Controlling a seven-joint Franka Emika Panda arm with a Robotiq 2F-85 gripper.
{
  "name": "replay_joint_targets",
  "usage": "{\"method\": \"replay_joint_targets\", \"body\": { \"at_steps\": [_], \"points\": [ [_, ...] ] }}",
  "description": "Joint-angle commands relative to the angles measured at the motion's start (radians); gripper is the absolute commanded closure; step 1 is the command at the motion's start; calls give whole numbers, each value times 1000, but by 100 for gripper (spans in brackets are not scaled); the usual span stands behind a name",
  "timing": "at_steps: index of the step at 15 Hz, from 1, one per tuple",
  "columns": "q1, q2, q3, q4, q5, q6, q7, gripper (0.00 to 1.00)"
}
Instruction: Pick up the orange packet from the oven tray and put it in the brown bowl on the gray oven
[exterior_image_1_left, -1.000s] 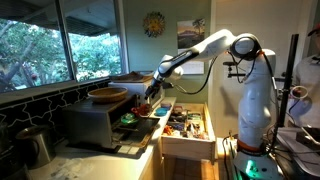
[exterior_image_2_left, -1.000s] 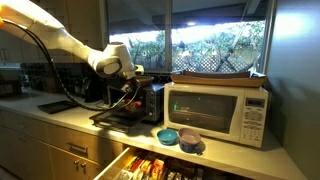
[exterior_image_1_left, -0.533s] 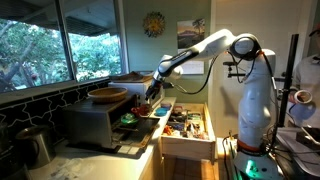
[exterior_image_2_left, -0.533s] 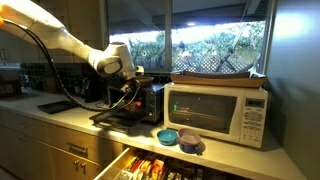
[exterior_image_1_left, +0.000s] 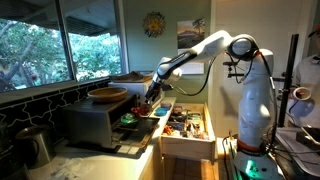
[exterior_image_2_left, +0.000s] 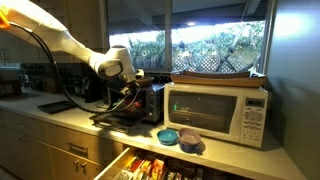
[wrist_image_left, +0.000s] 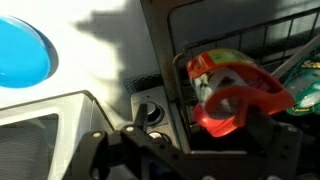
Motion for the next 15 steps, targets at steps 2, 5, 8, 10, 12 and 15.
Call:
{"method": "replay_joint_targets", "body": {
  "at_steps": [2, 5, 8, 10, 12, 15],
  "points": [
    [-15, -9, 5, -7, -58, -5, 64, 0],
    [-20, -4, 5, -13, -85, 25, 100, 0],
    [-23, 0, 4, -14, -88, 35, 118, 5],
    [-18, 7, 7, -14, -61, 65, 103, 8],
    [-14, 13, 10, -11, -53, 69, 97, 5],
    [-12, 15, 17, -11, -48, 70, 94, 6]
  ]
}}
